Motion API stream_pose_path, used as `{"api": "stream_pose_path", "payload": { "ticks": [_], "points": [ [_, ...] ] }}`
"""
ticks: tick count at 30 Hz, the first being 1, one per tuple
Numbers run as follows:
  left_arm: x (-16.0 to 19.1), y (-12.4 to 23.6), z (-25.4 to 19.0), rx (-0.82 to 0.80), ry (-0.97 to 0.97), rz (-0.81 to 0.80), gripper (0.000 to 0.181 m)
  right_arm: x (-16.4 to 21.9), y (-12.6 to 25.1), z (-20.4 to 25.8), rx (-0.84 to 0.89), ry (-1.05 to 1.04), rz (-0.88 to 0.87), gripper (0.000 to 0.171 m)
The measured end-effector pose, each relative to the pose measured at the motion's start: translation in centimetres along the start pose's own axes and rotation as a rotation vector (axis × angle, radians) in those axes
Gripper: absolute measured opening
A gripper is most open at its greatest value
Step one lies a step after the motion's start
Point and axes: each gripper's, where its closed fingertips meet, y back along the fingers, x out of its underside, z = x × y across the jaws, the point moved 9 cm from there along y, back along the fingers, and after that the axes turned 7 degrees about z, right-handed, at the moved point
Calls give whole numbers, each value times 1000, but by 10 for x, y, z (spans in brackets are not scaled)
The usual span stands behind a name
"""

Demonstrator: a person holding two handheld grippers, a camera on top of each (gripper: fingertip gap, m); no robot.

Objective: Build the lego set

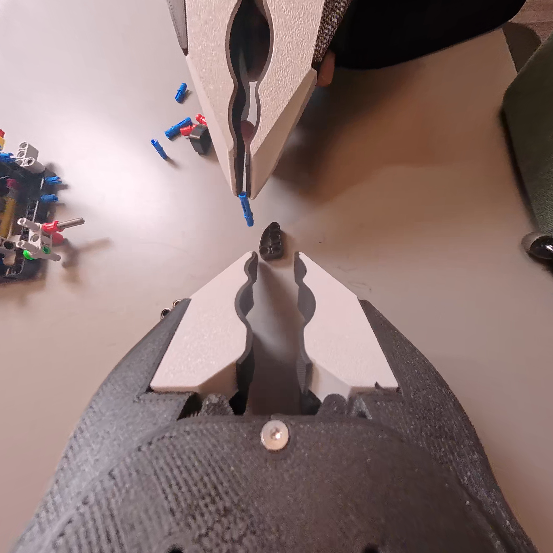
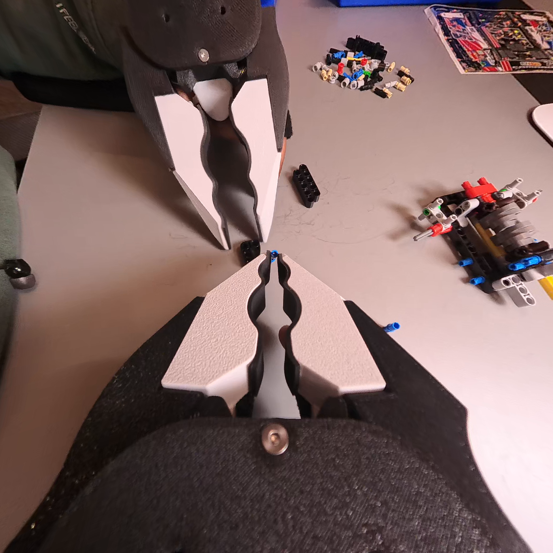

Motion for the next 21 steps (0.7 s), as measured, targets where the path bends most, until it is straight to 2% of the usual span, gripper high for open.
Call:
{"api": "stream_pose_path", "payload": {
  "ticks": [21],
  "points": [
    [-2,0,1,-26,-5,-26,17,0,0,2,-16,4,2,2]
  ]
}}
